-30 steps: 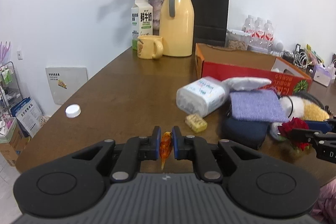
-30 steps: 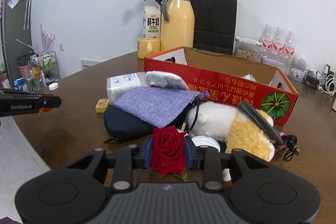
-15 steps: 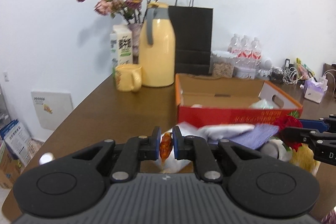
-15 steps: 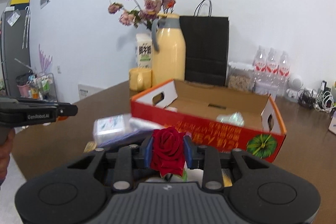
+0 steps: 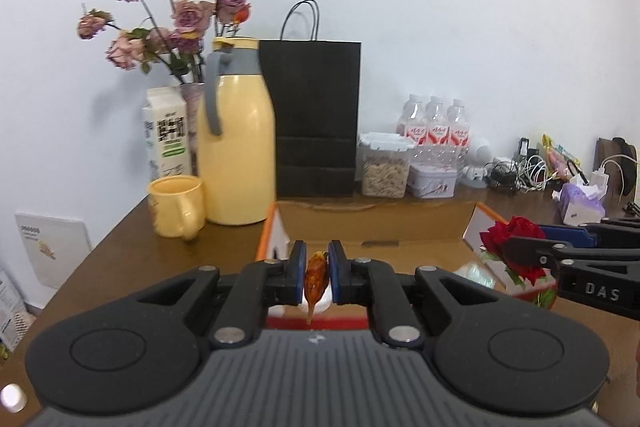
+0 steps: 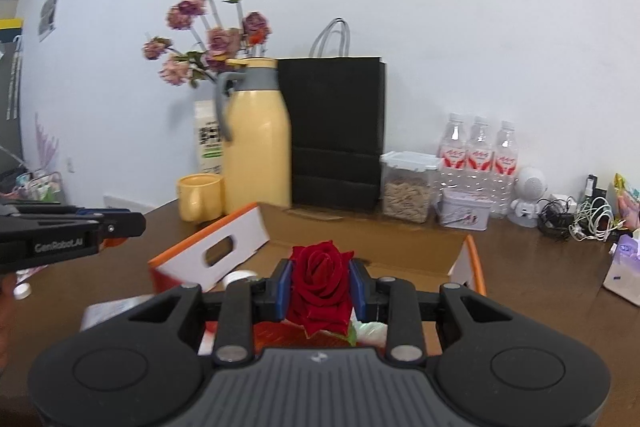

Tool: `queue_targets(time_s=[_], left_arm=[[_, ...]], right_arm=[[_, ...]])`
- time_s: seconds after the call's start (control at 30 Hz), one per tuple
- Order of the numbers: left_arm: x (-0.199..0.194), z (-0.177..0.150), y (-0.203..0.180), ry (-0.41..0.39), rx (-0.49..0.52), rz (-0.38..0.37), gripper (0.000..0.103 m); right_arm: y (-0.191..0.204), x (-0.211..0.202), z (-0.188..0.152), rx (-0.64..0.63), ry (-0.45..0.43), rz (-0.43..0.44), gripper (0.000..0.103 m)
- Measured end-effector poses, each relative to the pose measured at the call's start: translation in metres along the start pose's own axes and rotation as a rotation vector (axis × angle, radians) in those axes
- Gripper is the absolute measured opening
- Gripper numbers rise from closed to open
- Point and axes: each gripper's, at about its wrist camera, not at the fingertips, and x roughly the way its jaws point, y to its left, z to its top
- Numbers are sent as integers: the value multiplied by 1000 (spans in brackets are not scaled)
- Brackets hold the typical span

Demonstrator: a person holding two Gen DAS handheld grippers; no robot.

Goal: Organize objects
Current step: 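Carry the orange item and rose into the box and open both tools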

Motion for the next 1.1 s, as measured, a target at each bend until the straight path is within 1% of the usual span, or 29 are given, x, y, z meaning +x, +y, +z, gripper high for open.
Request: queue_targets(time_s=[0.23,0.37,0.43,0.5,0.63,0.7,0.73,0.77,0.8,0.83,0.87,0.9,0.93,0.97,1.0,1.03,1.1], left_arm=[[46,17,-21,1,-4,-20,12],[75,20,-29,4,-20,-7,12],[86,16,-27,10,-42,-8,12],[96,12,-25,49,-31,-6,12],[104,6,-18,83,-34,6,12],[105,3,-19,88,-28,6,12],[104,2,-20,89,-23,6,12],[104,2,-22,89,-17,7,14],[102,1,-24,83,-10,18,17],[101,1,-25,77,-3,24,29],[99,0,-26,67,4,33,51],[98,0,-27,57,6,42,63],[96,1,-28,41,6,54,85],[94,2,-28,26,4,58,102],[91,2,-27,5,-2,62,103],[89,2,-26,-10,-9,69,103],[88,4,-25,-15,-15,74,103]], right_arm=[[-28,42,11,42,1,-31,29],[-40,64,7,83,-3,-57,29],[-44,72,-1,91,25,-65,29],[-46,81,-9,89,59,-61,29],[-46,93,-16,85,110,-63,29],[-46,91,-18,89,114,-69,29],[-46,90,-19,93,111,-70,31],[-46,89,-19,94,108,-72,32],[-46,88,-19,94,107,-74,38],[-46,87,-20,94,104,-77,43],[-46,86,-20,96,102,-75,47],[-46,86,-19,98,101,-74,58],[-46,85,-19,97,97,-75,71],[-45,84,-19,95,92,-78,79],[-45,83,-19,93,85,-87,95],[-45,82,-18,89,80,-96,102],[-44,80,-18,87,71,-104,103]])
